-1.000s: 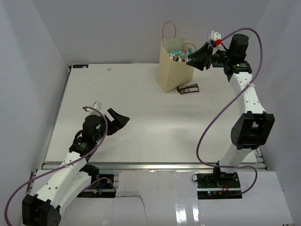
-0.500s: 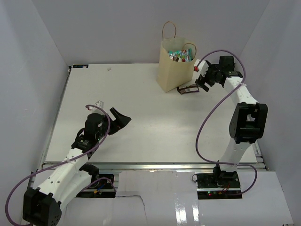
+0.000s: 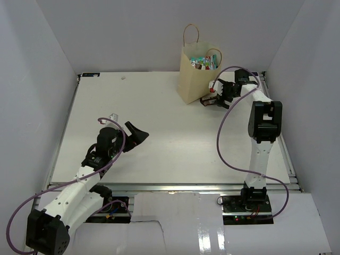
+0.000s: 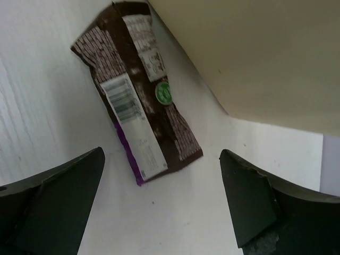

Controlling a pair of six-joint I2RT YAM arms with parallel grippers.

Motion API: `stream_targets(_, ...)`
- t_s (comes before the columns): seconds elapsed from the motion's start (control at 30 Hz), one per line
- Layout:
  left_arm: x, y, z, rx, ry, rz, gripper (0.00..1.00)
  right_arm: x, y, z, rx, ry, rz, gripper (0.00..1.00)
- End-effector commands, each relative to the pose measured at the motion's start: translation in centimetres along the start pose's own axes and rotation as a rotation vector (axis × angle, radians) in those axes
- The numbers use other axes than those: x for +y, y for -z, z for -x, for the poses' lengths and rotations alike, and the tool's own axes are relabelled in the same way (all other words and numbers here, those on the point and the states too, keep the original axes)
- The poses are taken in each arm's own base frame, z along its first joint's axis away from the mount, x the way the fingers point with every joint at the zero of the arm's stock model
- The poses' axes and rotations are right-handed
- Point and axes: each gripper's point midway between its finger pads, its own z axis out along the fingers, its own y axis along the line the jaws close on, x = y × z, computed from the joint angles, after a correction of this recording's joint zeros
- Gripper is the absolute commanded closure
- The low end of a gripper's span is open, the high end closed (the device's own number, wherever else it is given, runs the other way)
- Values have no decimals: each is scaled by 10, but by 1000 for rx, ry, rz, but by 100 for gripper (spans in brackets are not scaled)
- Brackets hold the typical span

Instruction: Place the snacks into the paper bag

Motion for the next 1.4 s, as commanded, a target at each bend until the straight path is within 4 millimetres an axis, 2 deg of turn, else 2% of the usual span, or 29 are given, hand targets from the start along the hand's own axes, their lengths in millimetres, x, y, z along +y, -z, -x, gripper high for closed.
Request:
stream_targets(0.0,-11,1,6,-11,-1,-37,2,-4,-15,27,-34,51,-4,5)
stream_targets(0.13,-12,1,7,-9,-6,-37,2,14,-31,27,-47,-37,44,12)
stream_targets(0.2,-12,0,7,-7,-5,-35,2,21,-32,29,-65,-74,76,21)
stream_targets(0.23,-12,0,8,-8,-2,-34,2,32,-32,26,-60,-113,115,24)
stream_targets(0.3,-12,-1,8,-8,-1,-34,2,32,-30,25,-57,-200,123,39)
stream_targets(0.33,-12,-2,7,-6,1,-33,2,45,-31,20,-46,-250,170,44)
stream_targets(0.37,-12,-3,7,-3,0,-34,2,48,-30,19,-43,-285,183,57)
stream_targets(0.43,-14,-5,7,1,-4,-39,2,62,-27,16,-26,-306,224,70)
stream_targets(0.5,-17,-7,7,9,-4,-51,2,67,-17,19,-26,-309,227,77)
stream_targets(0.53,-18,-8,8,12,-5,-55,2,83,-17,16,-17,-326,255,79)
stream_targets(0.6,-22,-10,7,21,0,-72,2,85,-2,30,-44,-316,248,88)
stream_targets(0.63,-24,-10,9,19,3,-79,2,99,1,32,-50,-334,274,92)
stream_targets(0.73,-30,-11,11,15,15,-102,2,110,26,72,-158,-347,303,92)
stream_targets(0.77,-31,-12,11,11,16,-109,2,130,35,94,-228,-383,377,92)
stream_targets(0.87,-31,-13,9,20,24,-110,2,136,61,150,-359,-476,442,92)
stream_targets(0.93,-36,-15,12,12,21,-134,2,145,79,198,-449,-571,542,92)
stream_targets(0.97,-36,-16,11,17,23,-135,2,136,87,217,-478,-576,544,92)
stream_targets(1.0,-36,-17,11,21,23,-136,2,135,90,241,-513,-566,565,92)
stream_targets(1.03,-38,-18,11,22,22,-141,2,132,96,258,-519,-650,597,92)
stream_targets(1.07,-38,-18,11,25,19,-143,2,124,99,281,-527,-643,588,92)
stream_targets(1.1,-39,-18,12,26,19,-144,2,101,98,298,-561,-596,504,92)
stream_targets(1.13,-40,-16,12,23,18,-149,2,82,91,300,-507,-623,388,92)
stream_targets(1.17,-41,-16,13,20,19,-151,2,70,94,316,-505,-720,335,92)
stream_targets(1.2,-40,-15,12,20,20,-151,2,37,106,334,-597,-662,167,92)
stream_targets(1.23,-41,-11,13,11,18,-157,2,7,109,332,-595,-701,-23,92)
stream_targets(1.27,-40,-10,13,5,25,-155,2,-3,119,344,-636,-705,-119,92)
stream_targets(1.3,-36,-9,10,6,30,-147,2,-43,136,350,-689,-683,-347,92)
stream_targets(1.33,-36,-7,10,2,31,-147,2,-58,144,355,-703,-674,-440,92)
stream_targets(1.37,-37,-3,12,-16,30,-153,2,-69,141,357,-701,-657,-500,92)
